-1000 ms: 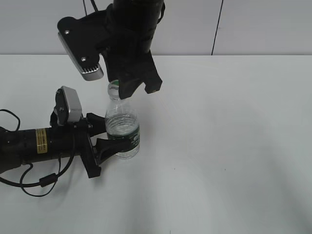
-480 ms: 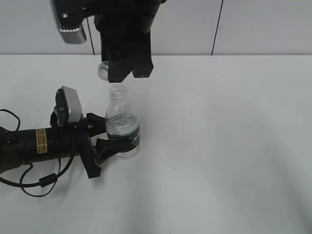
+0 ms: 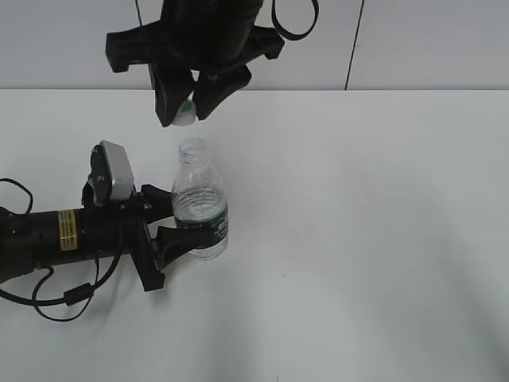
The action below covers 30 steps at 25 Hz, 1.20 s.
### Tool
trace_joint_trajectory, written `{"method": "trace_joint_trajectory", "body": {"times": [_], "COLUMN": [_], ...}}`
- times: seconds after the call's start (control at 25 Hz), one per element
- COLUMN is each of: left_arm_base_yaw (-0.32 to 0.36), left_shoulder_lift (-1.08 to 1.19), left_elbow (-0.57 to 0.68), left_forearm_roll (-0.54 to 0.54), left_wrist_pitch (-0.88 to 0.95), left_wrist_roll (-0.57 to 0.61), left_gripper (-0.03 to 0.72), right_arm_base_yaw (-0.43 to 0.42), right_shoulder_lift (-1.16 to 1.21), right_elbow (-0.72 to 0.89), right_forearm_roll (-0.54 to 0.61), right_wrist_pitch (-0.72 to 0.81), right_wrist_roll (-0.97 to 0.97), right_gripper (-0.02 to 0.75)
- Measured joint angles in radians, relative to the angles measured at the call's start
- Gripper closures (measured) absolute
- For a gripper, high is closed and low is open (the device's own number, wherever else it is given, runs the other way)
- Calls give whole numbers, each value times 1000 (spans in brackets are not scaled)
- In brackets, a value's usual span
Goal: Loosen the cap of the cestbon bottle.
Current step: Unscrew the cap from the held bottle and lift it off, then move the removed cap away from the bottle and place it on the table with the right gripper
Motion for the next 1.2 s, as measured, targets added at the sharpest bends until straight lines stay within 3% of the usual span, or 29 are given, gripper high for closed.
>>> {"method": "trace_joint_trajectory", "body": {"times": [0.2, 0.36, 0.68, 0.96, 1.2], "left_arm_base_yaw": [0, 0, 0, 0, 0], "left_shoulder_lift": [0, 0, 0, 0, 0], "left_elbow": [0, 0, 0, 0, 0], "left_forearm_roll": [0, 0, 0, 0, -5], "left_wrist_pitch": [0, 0, 1, 1, 0], "left_wrist_roll": [0, 0, 0, 0, 0], "left_gripper": [316, 316, 316, 316, 316], "right_arm_base_yaw": [-4, -23, -162, -307, -328], "right_shoulder_lift": [-1, -34, -128, -157, -158], "right_elbow": [0, 0, 42, 210, 428], "right_forearm_roll": [-8, -96, -222, -232, -218], "right_wrist_pitch": [0, 0, 0, 0, -53], "right_wrist_roll": [44, 46, 52, 52, 54], "right_gripper": [440, 440, 440, 440, 440]}}
